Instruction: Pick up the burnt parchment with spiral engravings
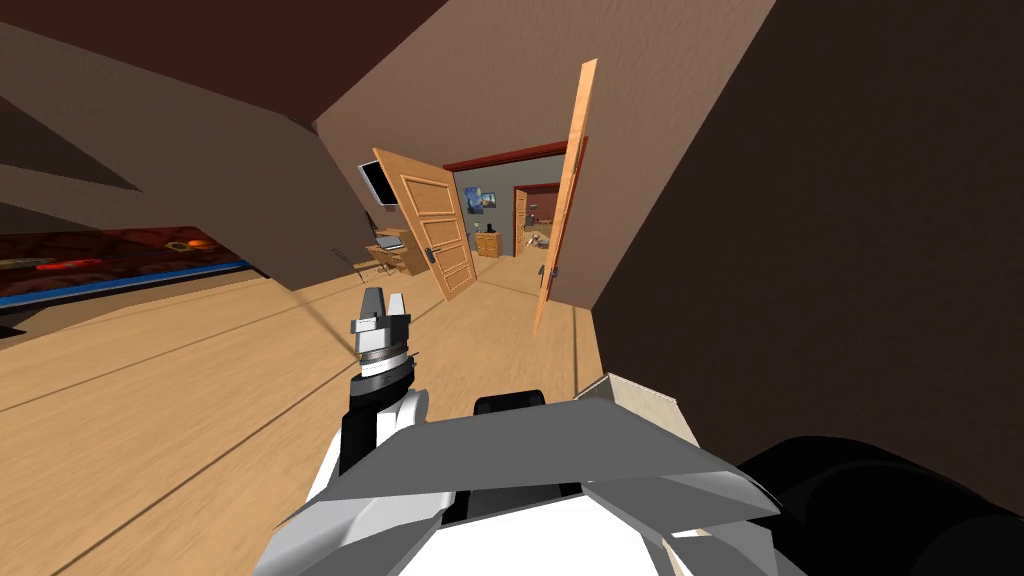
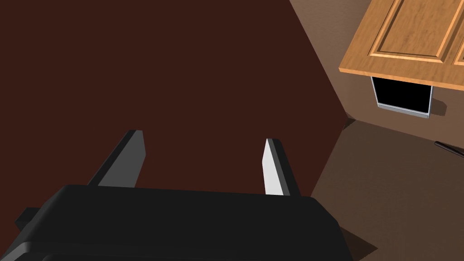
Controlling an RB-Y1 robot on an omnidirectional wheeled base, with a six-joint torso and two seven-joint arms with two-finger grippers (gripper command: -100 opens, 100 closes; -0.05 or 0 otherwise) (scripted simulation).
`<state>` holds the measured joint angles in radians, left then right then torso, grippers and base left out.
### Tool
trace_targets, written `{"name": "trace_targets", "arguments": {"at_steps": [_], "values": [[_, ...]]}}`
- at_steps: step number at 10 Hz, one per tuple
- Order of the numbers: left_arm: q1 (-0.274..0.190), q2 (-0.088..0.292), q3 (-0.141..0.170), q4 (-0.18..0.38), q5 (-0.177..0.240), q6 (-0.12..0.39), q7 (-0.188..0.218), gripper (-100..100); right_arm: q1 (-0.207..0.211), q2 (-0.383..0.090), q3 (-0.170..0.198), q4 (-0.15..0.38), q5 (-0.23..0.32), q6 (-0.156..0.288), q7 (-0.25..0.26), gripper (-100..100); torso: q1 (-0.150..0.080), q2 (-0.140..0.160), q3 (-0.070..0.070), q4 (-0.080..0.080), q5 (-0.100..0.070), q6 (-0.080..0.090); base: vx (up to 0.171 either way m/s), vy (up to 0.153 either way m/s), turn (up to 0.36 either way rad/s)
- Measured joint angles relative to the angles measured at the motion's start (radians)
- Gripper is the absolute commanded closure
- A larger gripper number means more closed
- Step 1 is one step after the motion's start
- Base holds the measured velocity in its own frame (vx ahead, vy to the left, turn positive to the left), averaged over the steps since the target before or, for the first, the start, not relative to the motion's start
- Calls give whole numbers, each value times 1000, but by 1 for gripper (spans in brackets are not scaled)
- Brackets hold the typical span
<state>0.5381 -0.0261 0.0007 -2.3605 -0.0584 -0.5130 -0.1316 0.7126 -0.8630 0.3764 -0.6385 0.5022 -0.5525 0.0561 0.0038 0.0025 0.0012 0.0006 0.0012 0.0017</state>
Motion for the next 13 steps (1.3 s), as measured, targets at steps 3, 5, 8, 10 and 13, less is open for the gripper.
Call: {"name": "trace_targets", "arguments": {"at_steps": [3, 5, 8, 10, 13], "values": [[0, 0, 0, 0, 0, 0, 0, 0, -26, 2, 40, 62, -88, -16, 58, -100, 0, 0, 0, 0, 0, 0, -15, 14, 56], [0, 0, 0, 0, 0, 0, 0, 0, -51, 1, 80, 107, -147, -22, 100, -100, 0, 0, 0, 0, 0, 0, -13, 13, 44], [0, 0, 0, 0, 0, 0, 0, 0, -55, 3, 84, 121, -177, -26, 110, 100, -1, -1, 0, 0, 0, 0, 0, 0, -5], [0, 0, 0, 0, 0, 0, 0, 0, -54, 6, 81, 122, -181, -25, 100, 100, -2, 0, 0, 0, -1, -5, 1, 1, -20], [0, 0, 0, 0, 0, 0, 0, 0, -54, 5, 81, 122, -181, -25, 102, 100, -2, 0, 0, 0, -1, -4, 6, -7, -35]]}}
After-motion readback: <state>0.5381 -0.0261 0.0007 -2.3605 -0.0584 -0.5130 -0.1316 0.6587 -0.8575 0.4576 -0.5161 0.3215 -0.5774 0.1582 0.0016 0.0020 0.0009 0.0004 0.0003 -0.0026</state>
